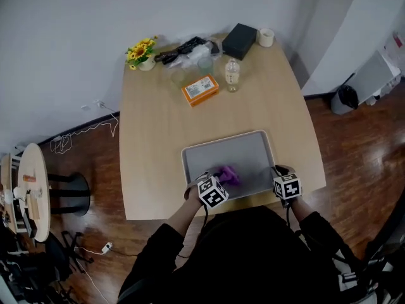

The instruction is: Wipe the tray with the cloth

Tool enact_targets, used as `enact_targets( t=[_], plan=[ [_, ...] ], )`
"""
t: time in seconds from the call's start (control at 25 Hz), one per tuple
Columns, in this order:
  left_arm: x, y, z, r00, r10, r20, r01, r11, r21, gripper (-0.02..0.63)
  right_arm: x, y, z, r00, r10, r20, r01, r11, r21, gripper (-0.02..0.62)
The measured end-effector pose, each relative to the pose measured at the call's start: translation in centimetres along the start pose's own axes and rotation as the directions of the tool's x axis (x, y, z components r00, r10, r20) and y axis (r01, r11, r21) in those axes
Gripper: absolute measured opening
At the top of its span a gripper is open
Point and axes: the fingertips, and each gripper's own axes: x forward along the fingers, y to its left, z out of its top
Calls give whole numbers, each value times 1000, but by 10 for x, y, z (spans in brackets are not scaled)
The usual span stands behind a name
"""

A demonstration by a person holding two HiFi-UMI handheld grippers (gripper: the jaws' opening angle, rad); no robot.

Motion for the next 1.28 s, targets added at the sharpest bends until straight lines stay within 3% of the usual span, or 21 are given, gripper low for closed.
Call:
enact_targets(
  t=[0.16, 0.36, 0.6, 0.8, 0.92, 1.04, 1.12, 1.16, 1.28],
  plan=[
    [1, 7, -10, 1000, 18, 10, -18, 999, -48, 94, 12, 12, 19, 1000, -23, 20, 23, 1000, -14, 55],
    [-13, -5, -8, 999, 47, 8, -46, 995, -86, 94, -19, 16, 37, 992, 1, 125, 3, 1000, -28, 3],
    [-41, -3, 12, 992, 116, 53, -107, 984, -146, 94, -44, 36, 69, 974, 65, 219, -52, 997, -64, 2],
    [-94, 1, 68, 958, 204, 200, -183, 976, -116, 94, -63, 37, 88, 954, 82, 290, -68, 996, -57, 2],
    [-135, 20, 68, 923, 297, 243, -275, 954, -122, 95, -64, 52, 110, 938, 102, 332, -87, 994, -59, 2],
    [-156, 40, 32, 895, 399, 202, -358, 910, -209, 95, -72, 61, 127, 923, 118, 365, -98, 993, -72, 2],
    [-162, 56, -9, 877, 454, 156, -379, 854, -355, 95, -81, 58, 137, 914, 112, 391, -95, 994, -60, 2],
    [-164, 66, -36, 864, 487, 123, -392, 806, -443, 95, -85, 54, 141, 908, 105, 405, -93, 994, -49, 2],
    [-174, 90, -124, 818, 575, -28, -452, 612, -648, 94, -96, 43, 154, 894, 84, 440, -85, 996, -18, 2]
  ],
)
